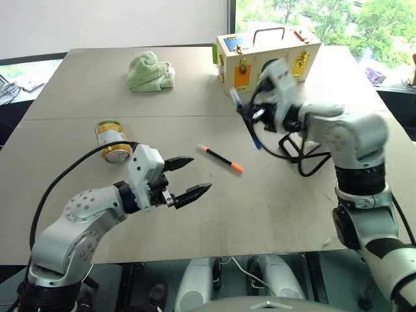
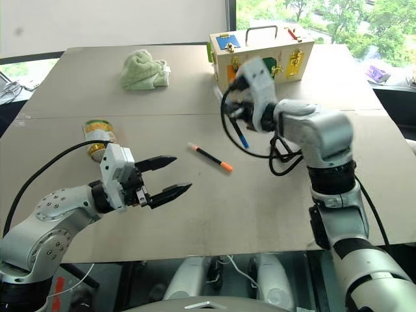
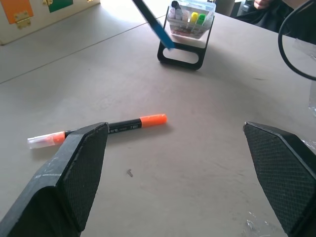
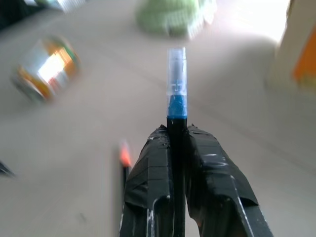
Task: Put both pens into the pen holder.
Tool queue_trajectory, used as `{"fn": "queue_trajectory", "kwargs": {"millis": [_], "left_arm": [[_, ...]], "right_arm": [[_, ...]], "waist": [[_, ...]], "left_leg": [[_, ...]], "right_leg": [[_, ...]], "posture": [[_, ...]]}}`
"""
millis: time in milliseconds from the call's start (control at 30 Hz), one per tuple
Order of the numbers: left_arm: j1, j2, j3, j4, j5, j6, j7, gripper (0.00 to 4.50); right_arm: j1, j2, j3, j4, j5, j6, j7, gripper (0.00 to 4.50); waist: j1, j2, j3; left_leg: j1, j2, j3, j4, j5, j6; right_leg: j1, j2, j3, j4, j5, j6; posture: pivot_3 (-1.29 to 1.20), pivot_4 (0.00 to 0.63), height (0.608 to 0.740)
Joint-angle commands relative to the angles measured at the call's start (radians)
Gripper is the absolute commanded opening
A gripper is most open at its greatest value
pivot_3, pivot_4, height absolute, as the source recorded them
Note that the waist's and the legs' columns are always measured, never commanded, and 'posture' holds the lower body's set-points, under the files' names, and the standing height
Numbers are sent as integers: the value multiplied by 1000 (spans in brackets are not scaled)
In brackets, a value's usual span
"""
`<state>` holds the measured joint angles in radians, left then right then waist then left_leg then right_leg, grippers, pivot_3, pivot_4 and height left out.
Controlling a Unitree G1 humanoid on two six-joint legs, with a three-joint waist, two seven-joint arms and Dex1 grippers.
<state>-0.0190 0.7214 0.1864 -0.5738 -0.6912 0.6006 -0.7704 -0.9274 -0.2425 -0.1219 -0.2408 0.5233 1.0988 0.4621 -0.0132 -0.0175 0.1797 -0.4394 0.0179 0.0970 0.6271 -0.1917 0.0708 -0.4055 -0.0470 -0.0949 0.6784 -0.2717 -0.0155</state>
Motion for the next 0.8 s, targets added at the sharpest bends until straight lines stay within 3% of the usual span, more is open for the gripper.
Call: {"fn": "queue_trajectory", "kwargs": {"millis": [33, 133, 300, 500, 800], "left_arm": [[-24, -11, -8, 17, 1, -37, -25, 4500], [-72, -41, -3, 29, -64, -42, -62, 4500], [-106, -37, -11, 40, -78, -56, -128, 4500], [-110, -30, -20, 47, -54, -78, -158, 4500], [-72, -24, -2, 40, -48, -92, -160, 4500]], "right_arm": [[137, -132, 11, -109, -162, -361, 32, 39], [271, -256, 44, -107, -263, -619, 119, 39], [339, -299, 54, 13, -318, -835, 163, 39], [359, -309, 68, 72, -330, -918, 199, 39], [465, -355, 43, -25, -348, -903, 189, 39]], "waist": [[7, -1, -1], [23, 0, 0], [1, 0, 1], [3, 0, 1], [8, 0, 1]], "left_leg": [[0, 0, 0, 0, 0, 0], [0, -3, 1, 1, -1, 2], [2, -1, 2, 2, -1, 1], [5, 1, 2, 2, 0, 1], [5, 1, 2, 2, -1, 1]], "right_leg": [[0, 0, 0, -1, 0, 0], [2, -2, 0, -3, -2, 4], [2, 0, 2, 0, -2, 4], [5, 1, 2, -1, -2, 3], [5, 1, 2, -1, -1, 1]], "posture": [[0, 150, 740], [0, 150, 740], [0, 150, 740], [0, 150, 740], [0, 150, 740]]}}
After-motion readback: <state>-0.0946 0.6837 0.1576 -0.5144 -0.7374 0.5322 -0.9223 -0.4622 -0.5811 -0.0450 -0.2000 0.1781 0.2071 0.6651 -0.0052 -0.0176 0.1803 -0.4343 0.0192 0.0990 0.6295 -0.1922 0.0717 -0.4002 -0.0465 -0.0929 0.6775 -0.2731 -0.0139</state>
